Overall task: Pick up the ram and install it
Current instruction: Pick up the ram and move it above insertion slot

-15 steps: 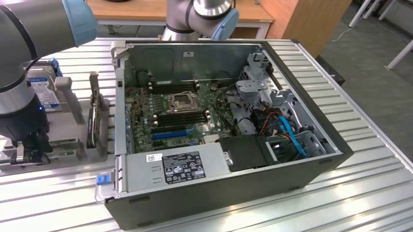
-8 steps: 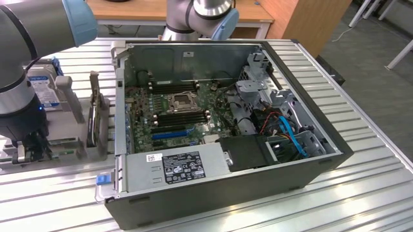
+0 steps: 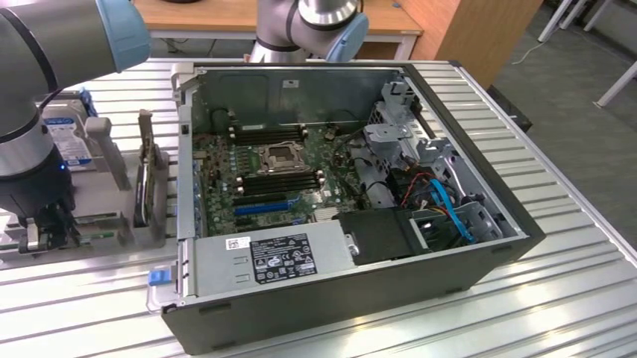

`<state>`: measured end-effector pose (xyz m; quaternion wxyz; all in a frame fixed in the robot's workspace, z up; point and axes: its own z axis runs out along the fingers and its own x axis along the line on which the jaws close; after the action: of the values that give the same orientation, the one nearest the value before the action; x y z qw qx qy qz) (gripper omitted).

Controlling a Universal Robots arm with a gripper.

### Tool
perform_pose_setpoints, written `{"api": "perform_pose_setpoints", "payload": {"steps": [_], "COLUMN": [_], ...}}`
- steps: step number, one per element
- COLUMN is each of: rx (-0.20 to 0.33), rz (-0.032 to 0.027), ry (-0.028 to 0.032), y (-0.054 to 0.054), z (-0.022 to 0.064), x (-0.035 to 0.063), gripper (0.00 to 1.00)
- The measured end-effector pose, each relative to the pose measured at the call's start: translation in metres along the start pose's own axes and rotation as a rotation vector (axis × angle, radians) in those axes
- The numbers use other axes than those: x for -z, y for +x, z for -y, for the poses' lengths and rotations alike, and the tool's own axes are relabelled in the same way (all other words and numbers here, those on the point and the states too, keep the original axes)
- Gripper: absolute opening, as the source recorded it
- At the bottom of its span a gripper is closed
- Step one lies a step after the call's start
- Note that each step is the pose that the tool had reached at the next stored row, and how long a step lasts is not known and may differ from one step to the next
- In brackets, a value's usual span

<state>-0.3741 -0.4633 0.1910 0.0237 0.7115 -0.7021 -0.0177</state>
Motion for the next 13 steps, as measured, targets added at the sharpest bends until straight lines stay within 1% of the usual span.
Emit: {"api": "perform_pose_setpoints", "payload": {"steps": [6, 7, 13], "rx": [0.000, 0.000, 0.000], "rz": [-0.0003, -0.0004, -0.0005], "ry": [0.0000, 0.0000, 0.0000], "y": [0.000, 0.000, 0.000], "z": [0.0000, 0.0000, -0.0017], "x": [0.0000, 0.0017, 0.0280], "gripper": [0.14, 0.14, 0.14]}}
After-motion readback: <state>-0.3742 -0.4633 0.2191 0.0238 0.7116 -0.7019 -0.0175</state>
